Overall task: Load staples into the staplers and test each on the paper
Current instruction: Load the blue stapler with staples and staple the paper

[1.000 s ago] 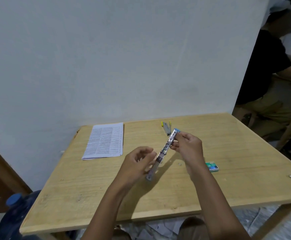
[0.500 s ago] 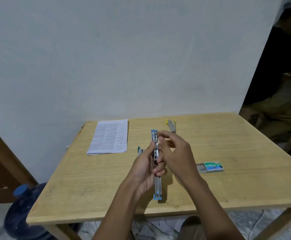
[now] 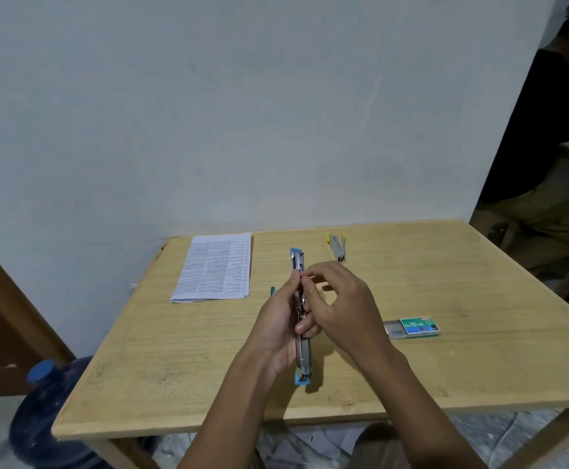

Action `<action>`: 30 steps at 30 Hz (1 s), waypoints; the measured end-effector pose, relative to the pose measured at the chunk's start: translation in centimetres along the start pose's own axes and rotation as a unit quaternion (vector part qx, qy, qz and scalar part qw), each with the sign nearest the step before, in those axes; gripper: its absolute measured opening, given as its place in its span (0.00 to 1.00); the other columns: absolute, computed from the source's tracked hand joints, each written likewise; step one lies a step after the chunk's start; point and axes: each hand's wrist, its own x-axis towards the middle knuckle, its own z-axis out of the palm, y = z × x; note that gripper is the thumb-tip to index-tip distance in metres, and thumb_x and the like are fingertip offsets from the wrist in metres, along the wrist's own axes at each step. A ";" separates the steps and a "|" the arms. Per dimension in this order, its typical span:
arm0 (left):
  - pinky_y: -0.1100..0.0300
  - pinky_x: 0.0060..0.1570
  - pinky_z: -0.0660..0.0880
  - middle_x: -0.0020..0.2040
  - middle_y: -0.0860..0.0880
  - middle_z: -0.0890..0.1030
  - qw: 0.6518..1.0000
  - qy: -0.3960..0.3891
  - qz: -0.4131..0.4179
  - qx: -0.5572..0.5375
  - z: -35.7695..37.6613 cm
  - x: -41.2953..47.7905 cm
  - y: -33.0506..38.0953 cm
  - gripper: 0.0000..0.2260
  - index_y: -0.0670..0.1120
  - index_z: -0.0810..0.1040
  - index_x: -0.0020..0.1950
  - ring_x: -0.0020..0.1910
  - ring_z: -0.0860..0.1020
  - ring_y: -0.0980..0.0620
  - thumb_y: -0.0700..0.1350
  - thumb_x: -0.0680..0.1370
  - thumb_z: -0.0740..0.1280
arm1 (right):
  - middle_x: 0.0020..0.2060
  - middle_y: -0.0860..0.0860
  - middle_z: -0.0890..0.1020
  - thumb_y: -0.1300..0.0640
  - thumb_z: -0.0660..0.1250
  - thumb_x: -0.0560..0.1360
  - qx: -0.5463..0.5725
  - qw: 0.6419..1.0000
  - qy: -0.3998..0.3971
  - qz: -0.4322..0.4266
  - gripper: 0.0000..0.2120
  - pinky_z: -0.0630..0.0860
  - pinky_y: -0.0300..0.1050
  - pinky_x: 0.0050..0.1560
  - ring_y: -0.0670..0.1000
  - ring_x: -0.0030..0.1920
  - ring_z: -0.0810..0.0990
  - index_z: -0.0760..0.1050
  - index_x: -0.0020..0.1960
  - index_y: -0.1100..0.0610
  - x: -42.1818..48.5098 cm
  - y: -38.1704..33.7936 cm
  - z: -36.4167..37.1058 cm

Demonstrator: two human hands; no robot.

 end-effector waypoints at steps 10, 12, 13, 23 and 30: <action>0.65 0.22 0.63 0.28 0.50 0.70 0.997 0.041 -0.005 -0.063 -1.1 0.5 0.3 0.15 0.45 0.74 0.41 0.21 0.66 0.56 0.54 0.81 0.61 | 0.45 0.49 0.84 0.64 0.71 0.72 0.042 0.994 0.025 -0.102 0.04 0.79 0.45 0.49 0.46 0.48 0.83 0.82 0.47 0.60 -2.1 0.4 0.2; 0.64 0.27 0.67 0.31 0.50 0.72 0.995 0.041 -0.004 -0.094 -1.3 0.7 0.6 0.15 0.45 0.74 0.41 0.26 0.69 0.55 0.54 0.81 0.62 | 0.44 0.49 0.85 0.64 0.72 0.72 0.040 0.990 0.018 -0.131 0.04 0.79 0.44 0.51 0.47 0.48 0.83 0.83 0.46 0.61 -2.4 0.5 0.3; 0.64 0.29 0.68 0.31 0.50 0.72 0.993 0.038 -0.001 -0.107 -1.4 0.8 0.8 0.15 0.45 0.74 0.41 0.27 0.70 0.55 0.54 0.81 0.62 | 0.44 0.50 0.85 0.64 0.72 0.71 0.041 0.989 0.014 -0.141 0.04 0.79 0.44 0.51 0.47 0.48 0.83 0.83 0.46 0.61 -2.6 0.6 0.4; 0.61 0.25 0.64 0.27 0.48 0.71 0.972 0.071 0.090 0.204 -0.7 0.2 1.2 0.15 0.43 0.74 0.43 0.25 0.69 0.52 0.52 0.83 0.60 | 0.53 0.53 0.85 0.55 0.57 0.84 0.481 0.771 0.050 0.415 0.14 0.79 0.42 0.53 0.49 0.54 0.84 0.80 0.58 0.58 -0.3 -1.9 2.0; 0.60 0.35 0.72 0.37 0.53 0.81 0.733 0.078 0.179 0.651 -0.5 0.8 1.6 0.12 0.50 0.78 0.45 0.38 0.78 0.54 0.55 0.80 0.62 | 0.42 0.55 0.84 0.55 0.56 0.82 0.640 0.526 0.073 0.555 0.17 0.76 0.46 0.51 0.54 0.44 0.82 0.81 0.46 0.60 0.5 -3.0 3.1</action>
